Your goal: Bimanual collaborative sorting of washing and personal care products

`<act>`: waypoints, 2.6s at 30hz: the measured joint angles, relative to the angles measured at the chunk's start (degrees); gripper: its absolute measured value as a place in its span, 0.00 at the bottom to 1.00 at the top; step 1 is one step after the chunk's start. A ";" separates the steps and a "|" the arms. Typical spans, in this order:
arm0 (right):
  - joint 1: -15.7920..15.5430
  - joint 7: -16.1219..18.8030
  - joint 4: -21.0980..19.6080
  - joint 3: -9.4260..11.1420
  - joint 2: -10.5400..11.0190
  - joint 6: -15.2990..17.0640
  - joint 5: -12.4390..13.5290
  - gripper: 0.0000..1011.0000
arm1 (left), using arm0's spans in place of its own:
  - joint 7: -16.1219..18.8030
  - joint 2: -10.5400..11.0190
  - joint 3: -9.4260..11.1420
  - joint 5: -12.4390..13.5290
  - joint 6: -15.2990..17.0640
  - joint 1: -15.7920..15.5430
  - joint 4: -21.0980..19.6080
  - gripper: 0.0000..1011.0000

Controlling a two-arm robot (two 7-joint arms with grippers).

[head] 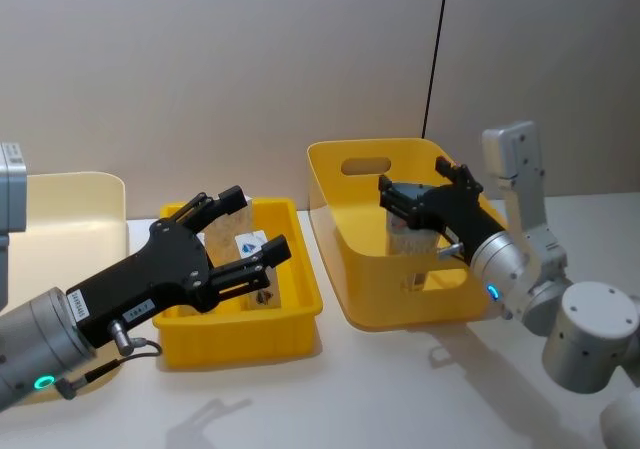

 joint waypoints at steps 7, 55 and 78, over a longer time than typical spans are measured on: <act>-1.28 0.00 -3.68 1.40 0.48 -1.44 -0.14 0.99 | 0.00 0.00 0.00 0.00 0.00 0.00 0.00 0.99; -18.82 -4.60 -18.13 -3.18 -1.93 -2.94 -0.03 0.99 | 22.48 2.81 -0.29 13.31 -0.11 7.19 -4.26 0.99; -22.40 -5.76 -20.54 -4.54 -2.55 -2.74 0.06 0.99 | 39.55 4.95 -0.55 23.39 -0.24 12.62 -7.49 0.99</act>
